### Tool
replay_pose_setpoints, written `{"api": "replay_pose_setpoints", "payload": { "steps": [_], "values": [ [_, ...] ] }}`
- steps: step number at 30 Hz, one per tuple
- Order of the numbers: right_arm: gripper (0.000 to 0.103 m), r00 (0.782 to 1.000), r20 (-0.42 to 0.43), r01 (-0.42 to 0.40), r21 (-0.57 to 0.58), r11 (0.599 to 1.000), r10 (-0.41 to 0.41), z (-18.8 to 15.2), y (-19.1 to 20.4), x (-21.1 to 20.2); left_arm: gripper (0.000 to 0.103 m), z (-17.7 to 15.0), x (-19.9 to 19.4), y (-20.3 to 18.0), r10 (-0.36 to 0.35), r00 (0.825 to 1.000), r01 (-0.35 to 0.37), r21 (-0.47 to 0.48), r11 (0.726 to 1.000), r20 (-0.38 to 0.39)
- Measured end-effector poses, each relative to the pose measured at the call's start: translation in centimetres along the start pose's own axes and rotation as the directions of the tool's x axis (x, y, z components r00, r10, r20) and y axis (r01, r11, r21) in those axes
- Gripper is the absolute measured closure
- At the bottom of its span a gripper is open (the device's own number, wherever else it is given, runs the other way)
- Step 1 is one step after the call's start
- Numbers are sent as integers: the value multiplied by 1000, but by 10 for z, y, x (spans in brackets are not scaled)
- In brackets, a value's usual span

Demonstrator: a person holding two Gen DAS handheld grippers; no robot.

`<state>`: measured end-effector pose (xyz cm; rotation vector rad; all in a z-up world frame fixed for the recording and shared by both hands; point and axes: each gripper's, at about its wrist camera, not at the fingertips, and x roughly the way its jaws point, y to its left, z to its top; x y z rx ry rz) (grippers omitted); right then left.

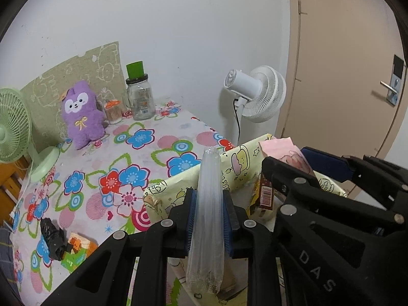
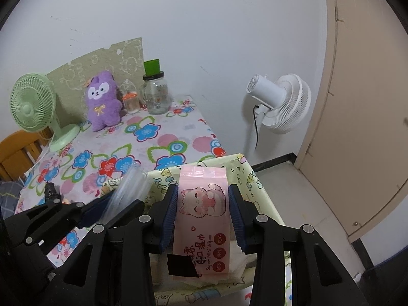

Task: Organize soft objects
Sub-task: 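Carry the wipe pack and plastic tube with both grippers over the yellow-green box, then open both grippers to drop the wipe pack and tube into the box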

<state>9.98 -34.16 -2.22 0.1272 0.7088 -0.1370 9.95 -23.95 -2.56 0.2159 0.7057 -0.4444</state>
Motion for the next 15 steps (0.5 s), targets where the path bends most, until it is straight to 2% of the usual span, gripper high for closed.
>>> {"api": "replay_pose_setpoints", "payload": {
  "steps": [6, 7, 8, 10, 13, 15],
  "values": [
    [60, 1000, -10, 4, -8, 1000, -4, 3, 0, 9, 54, 1, 8, 0, 28, 1000, -28, 23, 999, 0],
    [60, 1000, -14, 2, -10, 1000, -2, 3, 1, 11, 45, 0, 9, 1, 33, 999, -33, 25, 999, -6],
    [60, 1000, -16, 0, -11, 1000, 0, 3, 2, 13, 41, 0, 11, 1, 39, 999, -39, 27, 999, -16],
    [60, 1000, -22, -5, -14, 1000, 5, 2, 4, 15, 38, 0, 12, 3, 50, 998, -49, 26, 998, -24],
    [60, 999, -35, -16, -18, 1000, 15, 1, 8, 20, 29, -1, 13, 7, 55, 998, -55, 21, 998, -26],
    [60, 999, -41, -23, -13, 1000, 22, 0, 10, 22, 27, -1, 13, 9, 65, 998, -64, 22, 998, -24]
  ]
}}
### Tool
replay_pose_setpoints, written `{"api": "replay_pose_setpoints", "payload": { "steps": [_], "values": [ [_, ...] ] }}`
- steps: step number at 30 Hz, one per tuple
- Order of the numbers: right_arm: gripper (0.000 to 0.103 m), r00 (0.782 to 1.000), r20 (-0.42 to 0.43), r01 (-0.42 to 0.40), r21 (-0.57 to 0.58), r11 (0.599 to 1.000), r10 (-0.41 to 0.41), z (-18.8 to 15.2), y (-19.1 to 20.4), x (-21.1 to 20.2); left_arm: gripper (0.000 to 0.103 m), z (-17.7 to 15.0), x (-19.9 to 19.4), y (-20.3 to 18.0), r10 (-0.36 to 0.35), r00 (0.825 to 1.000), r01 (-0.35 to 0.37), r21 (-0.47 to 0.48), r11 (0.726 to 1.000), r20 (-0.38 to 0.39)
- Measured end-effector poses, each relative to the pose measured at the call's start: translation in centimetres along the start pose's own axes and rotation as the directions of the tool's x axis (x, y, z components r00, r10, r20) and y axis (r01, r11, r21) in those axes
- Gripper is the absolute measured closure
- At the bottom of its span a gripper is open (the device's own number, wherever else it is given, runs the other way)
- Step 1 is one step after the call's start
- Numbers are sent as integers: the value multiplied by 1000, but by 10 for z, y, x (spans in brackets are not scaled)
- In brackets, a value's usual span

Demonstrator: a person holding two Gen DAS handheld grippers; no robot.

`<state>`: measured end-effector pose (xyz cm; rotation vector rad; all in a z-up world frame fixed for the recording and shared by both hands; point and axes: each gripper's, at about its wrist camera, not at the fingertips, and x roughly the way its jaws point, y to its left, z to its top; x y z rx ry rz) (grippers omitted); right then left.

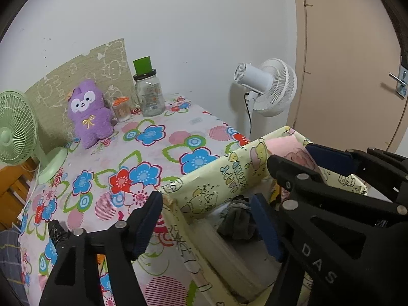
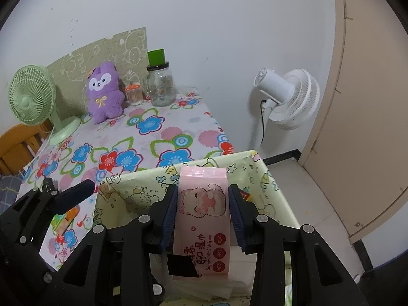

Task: Organize soft objects
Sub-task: 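Open both grippers to drop the wipe pack and tube into the box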

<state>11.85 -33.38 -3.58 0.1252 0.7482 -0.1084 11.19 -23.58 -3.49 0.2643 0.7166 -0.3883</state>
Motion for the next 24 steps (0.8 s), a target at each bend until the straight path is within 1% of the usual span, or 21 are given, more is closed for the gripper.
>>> {"api": "replay_pose_setpoints", "payload": {
  "steps": [2, 3, 4, 5, 6, 7, 8, 10, 13, 15, 18, 24],
  "values": [
    [59, 1000, -9, -9, 3, 1000, 10, 0, 2, 2, 22, -1, 0, 1, 7, 1000, -7, 5, 1000, -2],
    [59, 1000, -12, -12, 2, 1000, 12, 0, 3, 4, 21, -1, 0, 2, 9, 1000, -9, 8, 1000, -2],
    [56, 1000, -19, -13, -3, 1000, 13, -1, 5, 5, 21, -2, 0, 3, 12, 1000, -12, 10, 1000, -2],
    [47, 1000, -24, -13, -9, 1000, 13, -1, 7, 6, 19, -3, -1, 3, 17, 1000, -17, 13, 1000, -2],
    [42, 1000, -28, -11, -11, 1000, 11, -2, 9, 7, 18, -3, -1, 4, 21, 1000, -20, 15, 1000, -2],
    [34, 999, -28, -16, -3, 1000, 16, -2, 10, 7, 16, -4, -1, 5, 23, 1000, -23, 18, 1000, -1],
    [29, 999, -27, -22, 5, 1000, 22, -2, 10, 6, 14, -4, -2, 6, 26, 1000, -26, 19, 999, 0],
    [27, 999, -22, -28, 14, 1000, 28, -3, 11, 5, 12, -5, -3, 8, 32, 1000, -32, 21, 999, 2],
    [25, 999, -27, -27, 8, 1000, 27, -3, 15, 4, 11, -7, -6, 11, 57, 998, -57, 26, 998, 6],
    [23, 999, -27, -29, 2, 1000, 29, -5, 18, 1, 11, -9, -9, 13, 59, 998, -60, 28, 998, 8],
    [23, 999, -22, -26, -11, 1000, 26, -6, 24, -4, 11, -11, -13, 17, 49, 999, -49, 14, 999, 6],
    [22, 999, -12, -32, -19, 999, 31, -9, 33, -13, 10, -16, -23, 22, 65, 998, -65, 7, 998, 16]
  ]
}}
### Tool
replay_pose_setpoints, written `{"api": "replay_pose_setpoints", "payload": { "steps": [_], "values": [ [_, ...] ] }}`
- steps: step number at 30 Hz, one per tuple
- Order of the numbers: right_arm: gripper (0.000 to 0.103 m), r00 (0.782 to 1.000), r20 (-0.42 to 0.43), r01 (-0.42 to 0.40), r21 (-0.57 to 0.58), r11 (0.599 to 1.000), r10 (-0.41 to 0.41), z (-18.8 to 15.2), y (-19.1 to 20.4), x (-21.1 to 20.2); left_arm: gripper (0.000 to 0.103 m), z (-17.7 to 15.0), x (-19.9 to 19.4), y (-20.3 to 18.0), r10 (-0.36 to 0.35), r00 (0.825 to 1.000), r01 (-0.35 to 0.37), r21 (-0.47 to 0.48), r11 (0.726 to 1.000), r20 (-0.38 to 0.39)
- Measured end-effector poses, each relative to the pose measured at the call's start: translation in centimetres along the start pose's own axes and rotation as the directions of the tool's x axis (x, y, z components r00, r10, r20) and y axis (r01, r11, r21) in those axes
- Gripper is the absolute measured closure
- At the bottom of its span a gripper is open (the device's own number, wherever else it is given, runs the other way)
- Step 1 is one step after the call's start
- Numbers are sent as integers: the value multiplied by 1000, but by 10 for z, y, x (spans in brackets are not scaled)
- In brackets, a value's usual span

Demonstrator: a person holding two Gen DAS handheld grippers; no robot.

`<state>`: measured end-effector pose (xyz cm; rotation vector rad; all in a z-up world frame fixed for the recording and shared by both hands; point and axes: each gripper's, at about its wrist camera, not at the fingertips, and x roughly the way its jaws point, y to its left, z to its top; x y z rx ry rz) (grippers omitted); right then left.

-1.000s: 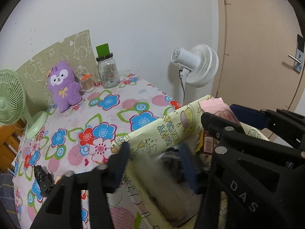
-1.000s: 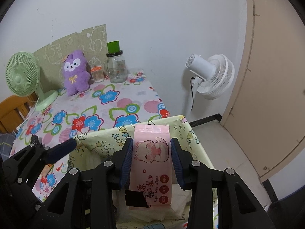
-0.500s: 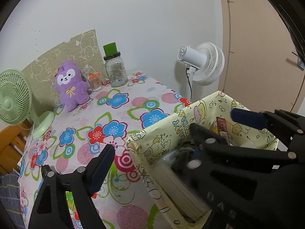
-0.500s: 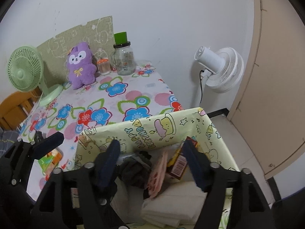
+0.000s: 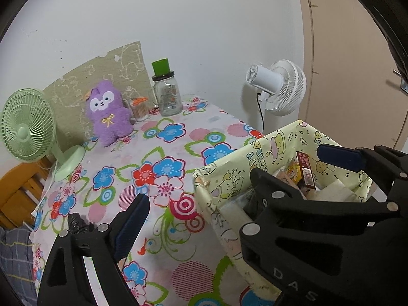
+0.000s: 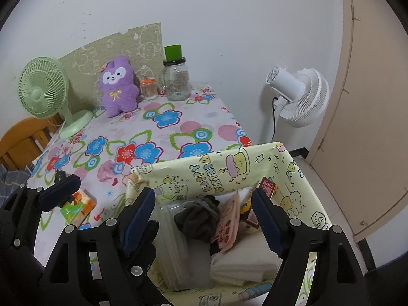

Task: Organize soft objects
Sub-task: 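Open both grippers to drop the wipe pack and tube into the box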

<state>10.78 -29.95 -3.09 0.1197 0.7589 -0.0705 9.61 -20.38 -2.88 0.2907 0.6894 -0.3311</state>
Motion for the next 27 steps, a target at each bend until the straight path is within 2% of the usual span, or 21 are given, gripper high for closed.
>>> {"api": "replay_pose_setpoints", "payload": {
  "steps": [27],
  "values": [
    [20, 997, 72, -23, -50, 998, 27, -11, 52, -45, 9, -22, -49, 38, 59, 997, -57, -36, 998, 56]
  ]
}}
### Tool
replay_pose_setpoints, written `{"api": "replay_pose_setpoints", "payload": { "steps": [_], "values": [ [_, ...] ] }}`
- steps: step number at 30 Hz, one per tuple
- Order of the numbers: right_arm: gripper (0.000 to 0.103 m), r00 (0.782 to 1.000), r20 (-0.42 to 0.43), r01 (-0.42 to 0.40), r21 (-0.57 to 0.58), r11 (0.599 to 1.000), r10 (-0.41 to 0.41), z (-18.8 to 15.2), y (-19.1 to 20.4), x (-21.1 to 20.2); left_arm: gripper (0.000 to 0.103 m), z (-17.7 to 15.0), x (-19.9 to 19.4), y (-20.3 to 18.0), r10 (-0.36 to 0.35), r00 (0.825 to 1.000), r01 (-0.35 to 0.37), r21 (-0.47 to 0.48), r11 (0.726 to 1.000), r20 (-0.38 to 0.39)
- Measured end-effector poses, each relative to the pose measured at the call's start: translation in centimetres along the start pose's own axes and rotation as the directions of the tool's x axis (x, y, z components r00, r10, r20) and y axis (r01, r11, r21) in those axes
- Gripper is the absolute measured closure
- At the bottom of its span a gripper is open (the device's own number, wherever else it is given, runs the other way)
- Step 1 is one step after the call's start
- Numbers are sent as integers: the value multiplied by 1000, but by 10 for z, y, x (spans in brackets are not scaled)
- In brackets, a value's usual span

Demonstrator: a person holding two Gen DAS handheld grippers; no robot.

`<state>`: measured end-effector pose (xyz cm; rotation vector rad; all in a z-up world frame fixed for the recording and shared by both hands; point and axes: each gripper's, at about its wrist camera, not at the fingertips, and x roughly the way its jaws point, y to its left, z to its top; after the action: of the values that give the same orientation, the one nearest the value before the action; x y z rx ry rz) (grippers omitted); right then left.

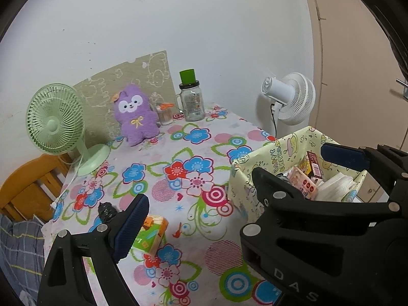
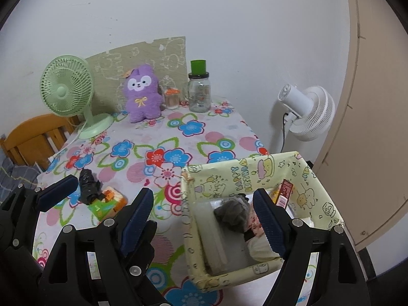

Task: Organize soft objects
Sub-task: 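Open both grippers to drop the wipe pack and tube into the box, then move both open grippers back over the table toward the black umbrella and green pack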

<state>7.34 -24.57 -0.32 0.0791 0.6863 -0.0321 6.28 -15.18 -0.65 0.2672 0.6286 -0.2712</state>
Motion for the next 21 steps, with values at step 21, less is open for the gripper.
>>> {"api": "replay_pose_setpoints", "payload": {
  "steps": [21],
  "values": [
    [20, 997, 65, -25, -53, 998, 28, -8, 44, -32, 9, -20, -35, 35, 44, 998, -42, -53, 998, 34]
  ]
}}
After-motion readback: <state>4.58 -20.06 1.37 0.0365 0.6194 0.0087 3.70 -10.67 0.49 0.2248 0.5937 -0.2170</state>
